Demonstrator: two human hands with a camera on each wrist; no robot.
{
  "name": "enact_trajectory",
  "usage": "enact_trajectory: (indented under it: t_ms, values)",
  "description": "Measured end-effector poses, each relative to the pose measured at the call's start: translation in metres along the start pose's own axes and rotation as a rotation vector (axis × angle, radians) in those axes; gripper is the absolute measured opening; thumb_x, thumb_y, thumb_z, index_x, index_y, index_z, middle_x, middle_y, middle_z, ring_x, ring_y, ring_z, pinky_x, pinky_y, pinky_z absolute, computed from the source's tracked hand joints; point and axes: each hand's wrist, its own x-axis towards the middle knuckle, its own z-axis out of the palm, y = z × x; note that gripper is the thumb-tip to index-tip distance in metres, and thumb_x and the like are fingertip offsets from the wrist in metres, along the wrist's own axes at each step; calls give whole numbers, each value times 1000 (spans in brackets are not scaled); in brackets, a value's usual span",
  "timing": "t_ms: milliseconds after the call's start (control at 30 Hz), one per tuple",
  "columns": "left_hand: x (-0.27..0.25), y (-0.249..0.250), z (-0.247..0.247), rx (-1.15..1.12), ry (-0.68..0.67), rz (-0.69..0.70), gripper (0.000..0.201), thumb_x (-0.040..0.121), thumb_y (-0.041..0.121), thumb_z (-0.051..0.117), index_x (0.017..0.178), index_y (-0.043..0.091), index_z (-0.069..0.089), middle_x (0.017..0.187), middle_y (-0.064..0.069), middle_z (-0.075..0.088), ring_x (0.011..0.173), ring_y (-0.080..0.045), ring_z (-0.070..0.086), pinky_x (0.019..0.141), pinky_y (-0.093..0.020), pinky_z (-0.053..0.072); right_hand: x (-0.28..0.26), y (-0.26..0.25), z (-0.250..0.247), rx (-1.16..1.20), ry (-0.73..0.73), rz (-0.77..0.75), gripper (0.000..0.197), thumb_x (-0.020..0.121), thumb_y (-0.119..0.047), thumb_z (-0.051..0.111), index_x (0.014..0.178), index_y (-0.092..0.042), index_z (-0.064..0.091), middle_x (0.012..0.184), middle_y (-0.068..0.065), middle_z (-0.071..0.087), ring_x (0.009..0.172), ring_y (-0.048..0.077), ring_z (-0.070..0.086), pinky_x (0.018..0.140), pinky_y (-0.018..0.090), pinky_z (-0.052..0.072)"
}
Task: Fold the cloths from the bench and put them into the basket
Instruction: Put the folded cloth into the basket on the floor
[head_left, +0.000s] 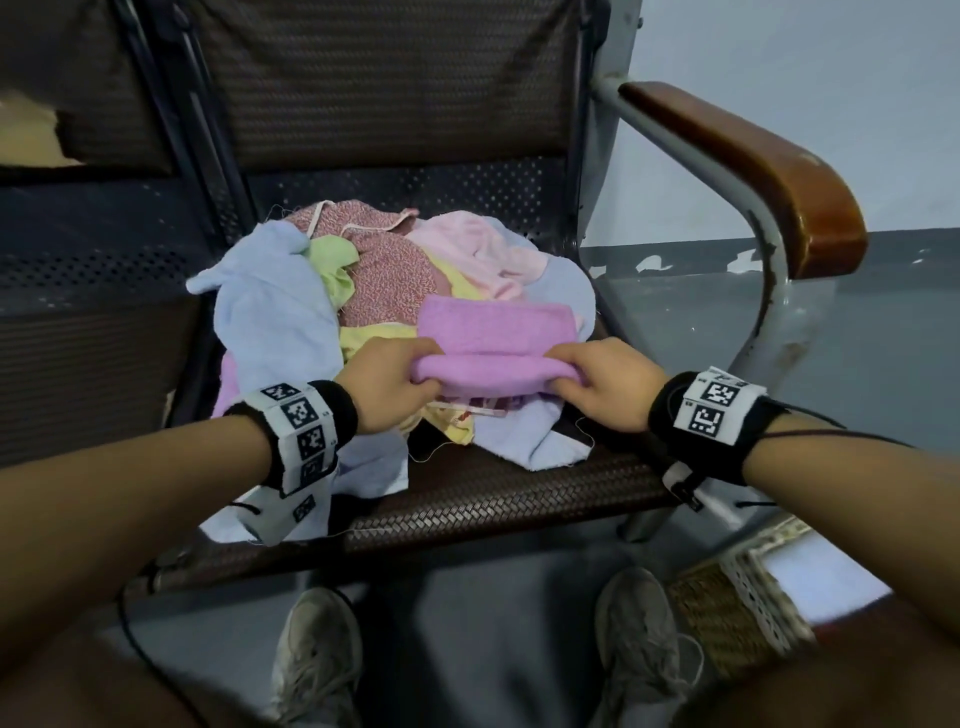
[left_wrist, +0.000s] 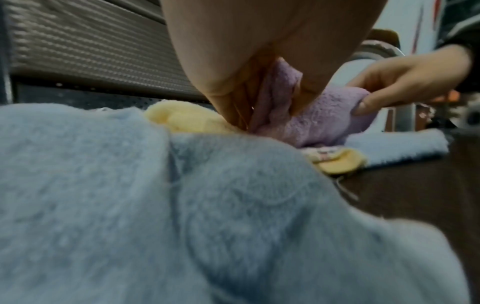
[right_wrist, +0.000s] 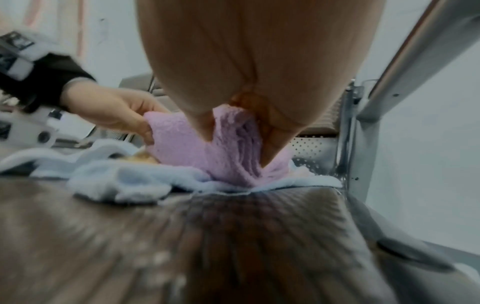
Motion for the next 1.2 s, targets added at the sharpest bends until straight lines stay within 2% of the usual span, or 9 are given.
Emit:
enact_trajectory:
  t_ms: [200, 333, 433, 533, 633, 833, 967, 1100, 1200]
  values:
    - [9, 3, -8, -449, 71, -222, 34, 80, 32, 55, 95, 5, 69, 91, -21, 70, 78, -24, 60, 76, -48, 53, 2, 3, -15, 406, 97, 145, 18, 90, -27, 61, 89, -10, 68, 82, 6, 67, 75, 19, 59, 72, 34, 46]
    - [19, -1, 1, -354, 153, -348, 24, 96, 28, 56, 104, 9, 69, 99, -15, 71, 90, -27, 65, 86, -42, 53, 14, 7, -6, 507, 99, 253, 18, 96, -29, 62, 96, -12, 70, 86, 1, 67, 78, 14, 60, 74, 29, 46]
    - [22, -1, -1, -209, 156, -479, 35, 95, 43, 55, 84, 11, 65, 83, -10, 71, 84, -31, 68, 80, -40, 56, 26, 12, 4, 394, 84, 363, 21, 97, -30, 60, 105, -13, 69, 102, 6, 69, 94, 23, 63, 85, 32, 49]
    - [22, 2, -4, -93, -35, -624, 80, 87, 77, 38, 68, 6, 70, 57, -8, 70, 58, -25, 71, 62, -30, 54, 36, 13, 8, 300, 106, 431, 25, 96, -35, 59, 112, -17, 68, 112, 8, 68, 104, 27, 62, 90, 32, 48]
    - [23, 6, 5, -445, -302, -791, 89, 82, 84, 39, 88, 1, 69, 64, -10, 73, 51, -20, 70, 52, -24, 53, 41, 13, 10, 271, 105, 444, 26, 96, -37, 59, 112, -19, 67, 111, 8, 68, 103, 26, 62, 83, 28, 44]
    - [31, 19, 10, -727, -6, -670, 40, 83, 46, 73, 94, 8, 61, 72, -13, 75, 62, -26, 74, 55, -34, 61, 38, 9, 6, 179, 59, 452, 23, 89, -34, 61, 109, -22, 66, 110, 6, 70, 103, 26, 63, 82, 29, 47]
    - [33, 51, -11, -802, 140, -446, 37, 67, 33, 76, 95, 11, 65, 92, -15, 68, 76, -28, 69, 60, -39, 60, 23, -1, -12, 160, 8, 302, 53, 86, -23, 67, 136, -16, 52, 130, 10, 62, 114, 23, 60, 97, 33, 48]
    - [28, 85, -30, -908, 145, -297, 30, 59, 28, 74, 85, 18, 63, 93, -10, 68, 86, -28, 65, 71, -42, 52, 5, -27, -45, 529, 67, 216, 83, 77, -39, 79, 147, -29, 35, 142, -2, 53, 128, 14, 53, 104, 36, 47]
    - [20, 103, -37, -1002, 147, -198, 21, 70, 19, 78, 88, 17, 68, 87, -4, 72, 84, -23, 70, 67, -35, 56, -7, -54, -64, 835, 100, 241, 73, 69, -49, 82, 133, -26, 56, 124, -3, 69, 112, 16, 67, 97, 39, 54]
